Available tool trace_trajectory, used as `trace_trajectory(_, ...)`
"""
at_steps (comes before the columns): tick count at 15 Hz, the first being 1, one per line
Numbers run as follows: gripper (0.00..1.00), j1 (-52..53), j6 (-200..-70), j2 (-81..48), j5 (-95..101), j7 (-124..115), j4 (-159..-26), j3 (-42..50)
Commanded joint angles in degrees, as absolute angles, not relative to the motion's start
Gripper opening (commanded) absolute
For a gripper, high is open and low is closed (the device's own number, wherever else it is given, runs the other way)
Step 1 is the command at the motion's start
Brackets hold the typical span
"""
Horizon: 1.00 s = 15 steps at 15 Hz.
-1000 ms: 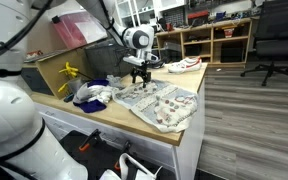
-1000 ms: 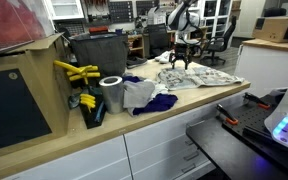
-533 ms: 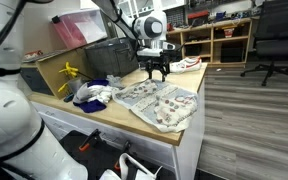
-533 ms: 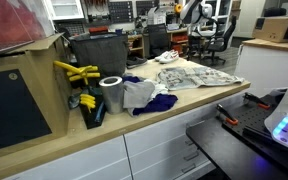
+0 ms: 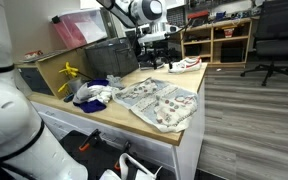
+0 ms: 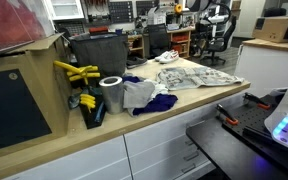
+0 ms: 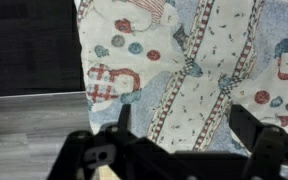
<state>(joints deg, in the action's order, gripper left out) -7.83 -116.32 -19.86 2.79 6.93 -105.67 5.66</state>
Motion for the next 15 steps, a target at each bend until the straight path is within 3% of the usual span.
trace_trajectory(1,1.00,-7.4,-114.0,-12.6,5.8,8.4,-109.6,5.9)
trace_trajectory(15,1.00,-4.1,-107.0,1.4,4.7,10.8,-110.5,3.0)
